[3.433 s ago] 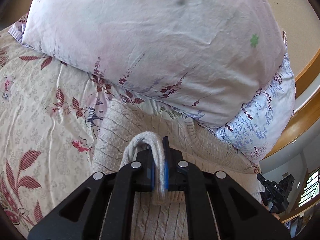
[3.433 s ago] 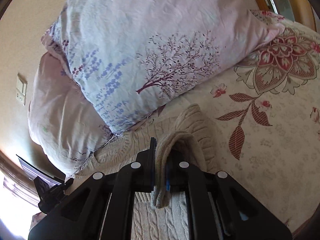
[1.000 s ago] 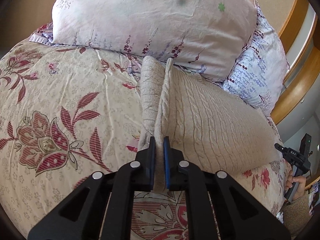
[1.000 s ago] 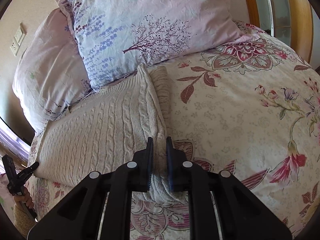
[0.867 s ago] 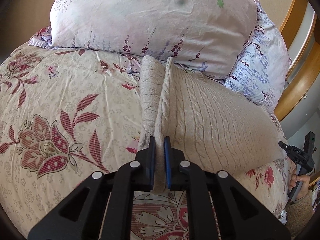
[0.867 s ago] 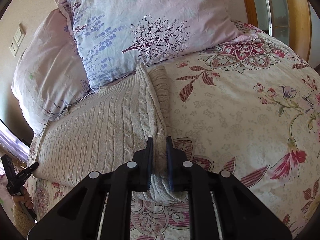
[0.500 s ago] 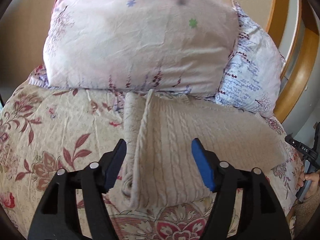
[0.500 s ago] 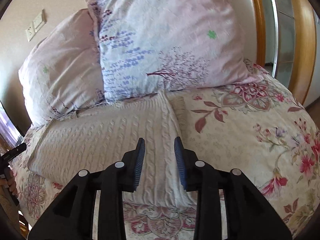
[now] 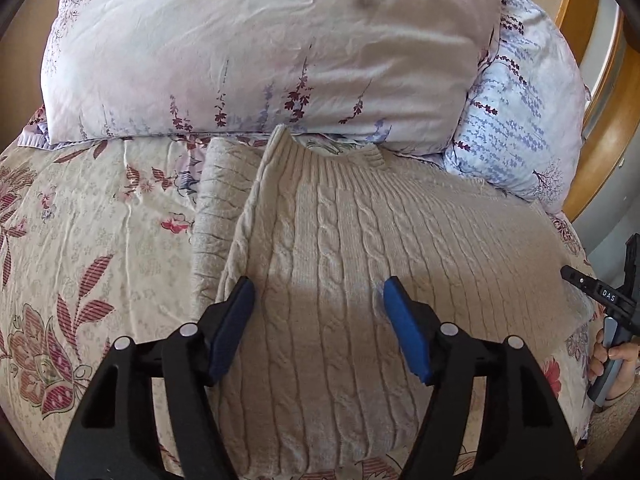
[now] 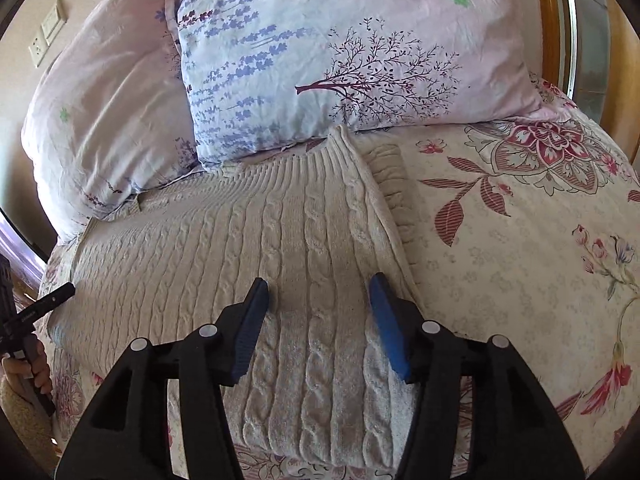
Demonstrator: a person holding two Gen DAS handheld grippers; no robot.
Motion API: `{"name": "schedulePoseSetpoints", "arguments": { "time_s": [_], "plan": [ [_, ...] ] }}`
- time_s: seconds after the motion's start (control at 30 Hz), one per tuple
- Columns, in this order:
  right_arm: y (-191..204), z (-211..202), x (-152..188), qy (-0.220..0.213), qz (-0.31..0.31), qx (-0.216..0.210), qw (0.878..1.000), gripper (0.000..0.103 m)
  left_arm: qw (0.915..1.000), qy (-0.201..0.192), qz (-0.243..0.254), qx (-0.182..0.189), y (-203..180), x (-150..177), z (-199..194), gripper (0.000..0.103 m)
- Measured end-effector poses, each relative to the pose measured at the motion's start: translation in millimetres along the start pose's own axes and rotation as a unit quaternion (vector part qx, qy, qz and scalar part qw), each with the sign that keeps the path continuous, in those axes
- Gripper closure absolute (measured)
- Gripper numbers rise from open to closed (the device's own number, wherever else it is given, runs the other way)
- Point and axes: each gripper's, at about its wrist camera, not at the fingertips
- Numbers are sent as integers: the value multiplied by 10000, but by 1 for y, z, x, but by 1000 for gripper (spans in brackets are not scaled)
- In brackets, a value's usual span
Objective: Fold small clothes
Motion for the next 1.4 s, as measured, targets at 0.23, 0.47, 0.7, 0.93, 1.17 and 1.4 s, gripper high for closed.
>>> {"name": "schedulePoseSetpoints", "arguments": {
  "time_s": [0.23,0.47,0.7,0.93,1.17,1.4],
  "plan": [
    [1,-1,-2,-43,65,-95,9999,44,9998,-51,47,181,-1,-1,-12,34],
    [-33,-11,6,-415,857,-1156,9887,32,9971,-629,-426,44,35,-14,-53,24],
    [-51,-19,10,-709,1275,-1873,9714,15,9917,-107,-1155,552,67,-21,-23,25],
    [-59,-17,11,-672,1507,-2209,9612,13,9809,-154,-1562,1146,77,-26,-11,36],
    [-69,-13,12,-623,1774,-2504,9497,12,9697,-242,-1950,1452,76,-28,-4,44],
    [-73,-9,11,-581,1894,-2662,9433,12,9568,-49,-2393,1653,67,-27,6,78]
  ]
}}
Point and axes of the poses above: each gripper's, at about its wrist camera, not at the fingertips, and z roughly the way its jaws point, y to its left, x to its underside, and after that the axes turned 13 degrees about x, right-handed
